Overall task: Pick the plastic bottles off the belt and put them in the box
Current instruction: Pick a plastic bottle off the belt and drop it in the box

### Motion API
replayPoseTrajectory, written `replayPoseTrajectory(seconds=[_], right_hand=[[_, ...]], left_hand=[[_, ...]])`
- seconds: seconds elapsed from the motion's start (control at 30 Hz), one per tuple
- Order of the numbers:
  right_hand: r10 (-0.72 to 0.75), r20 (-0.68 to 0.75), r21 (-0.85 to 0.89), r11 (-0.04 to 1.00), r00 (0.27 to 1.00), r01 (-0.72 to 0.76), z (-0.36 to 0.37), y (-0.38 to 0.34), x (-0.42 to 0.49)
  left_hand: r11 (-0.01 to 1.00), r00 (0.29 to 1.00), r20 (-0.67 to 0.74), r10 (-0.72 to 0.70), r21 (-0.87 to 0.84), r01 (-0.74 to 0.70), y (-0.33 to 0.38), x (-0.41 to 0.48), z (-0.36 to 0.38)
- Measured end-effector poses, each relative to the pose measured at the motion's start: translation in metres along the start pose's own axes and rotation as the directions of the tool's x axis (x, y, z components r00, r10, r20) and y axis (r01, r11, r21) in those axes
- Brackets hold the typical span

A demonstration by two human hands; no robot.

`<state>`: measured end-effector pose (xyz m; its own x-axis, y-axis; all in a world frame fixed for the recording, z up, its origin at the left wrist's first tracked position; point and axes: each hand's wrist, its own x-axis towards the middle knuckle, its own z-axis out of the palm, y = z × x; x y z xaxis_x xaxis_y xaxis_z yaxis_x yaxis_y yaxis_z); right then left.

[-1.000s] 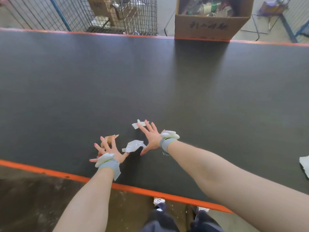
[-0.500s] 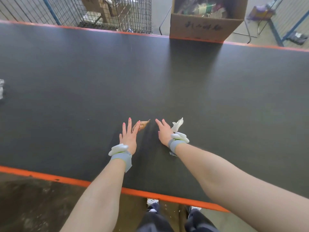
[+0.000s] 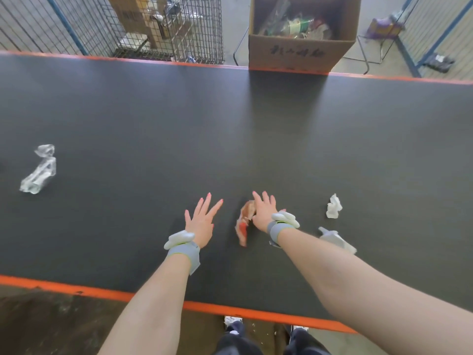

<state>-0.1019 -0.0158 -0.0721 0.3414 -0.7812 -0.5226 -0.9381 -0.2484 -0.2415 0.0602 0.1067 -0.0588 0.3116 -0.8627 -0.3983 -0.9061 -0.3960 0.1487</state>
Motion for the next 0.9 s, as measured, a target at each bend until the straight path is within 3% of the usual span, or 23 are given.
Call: replayPoseTrajectory(seconds=[0.1,0.27,0.4,0.47,0.53,0.6,0.67,0.77,0.9], right_hand=[[0.006,-0.017,0.005,1.0,1.0,-0.006,-0.013,-0.008,-0.004],[-0.109,-0.056,-0.049,0.993,0.992,0.106,-0.015,-0.025,0.005],[-0.102,0.105,-0.045,0.993,0.989,0.107,-0.008,-0.039,0.013],[-0.058,0.266,-0.155,0.983,0.962,0.102,0.001,-0.037,0.013],[0.015,0.279,-0.222,0.974,0.96,0.049,0.013,-0.032,0.01],[0.062,0.175,-0.2,0.979,0.983,-0.026,0.016,-0.032,0.01],[0.016,0.106,-0.183,0.983,0.994,0.004,0.008,-0.038,0.011],[-0.112,0.09,-0.111,0.986,0.99,0.122,-0.009,-0.062,0.012],[-0.175,0.096,0.146,0.976,0.98,0.16,-0.019,-0.093,0.012]], left_hand=[[0.995,0.996,-0.001,-0.091,0.029,0.091,-0.003,0.003,-0.009],[0.976,0.975,0.035,-0.217,0.013,0.217,-0.01,0.002,-0.015],[0.947,0.944,0.078,-0.322,0.014,0.321,-0.023,-0.002,-0.016],[0.937,0.927,0.145,-0.345,-0.005,0.35,-0.032,-0.006,-0.014],[0.939,0.928,0.167,-0.333,-0.032,0.342,-0.041,-0.011,-0.013],[0.942,0.941,0.095,-0.323,-0.062,0.33,-0.048,-0.014,-0.016],[0.939,0.941,-0.01,-0.337,-0.082,0.335,-0.054,-0.014,-0.022],[0.918,0.911,-0.112,-0.396,-0.077,0.389,-0.062,-0.01,-0.034],[0.889,0.873,-0.166,-0.458,-0.095,0.448,-0.065,-0.006,-0.039]])
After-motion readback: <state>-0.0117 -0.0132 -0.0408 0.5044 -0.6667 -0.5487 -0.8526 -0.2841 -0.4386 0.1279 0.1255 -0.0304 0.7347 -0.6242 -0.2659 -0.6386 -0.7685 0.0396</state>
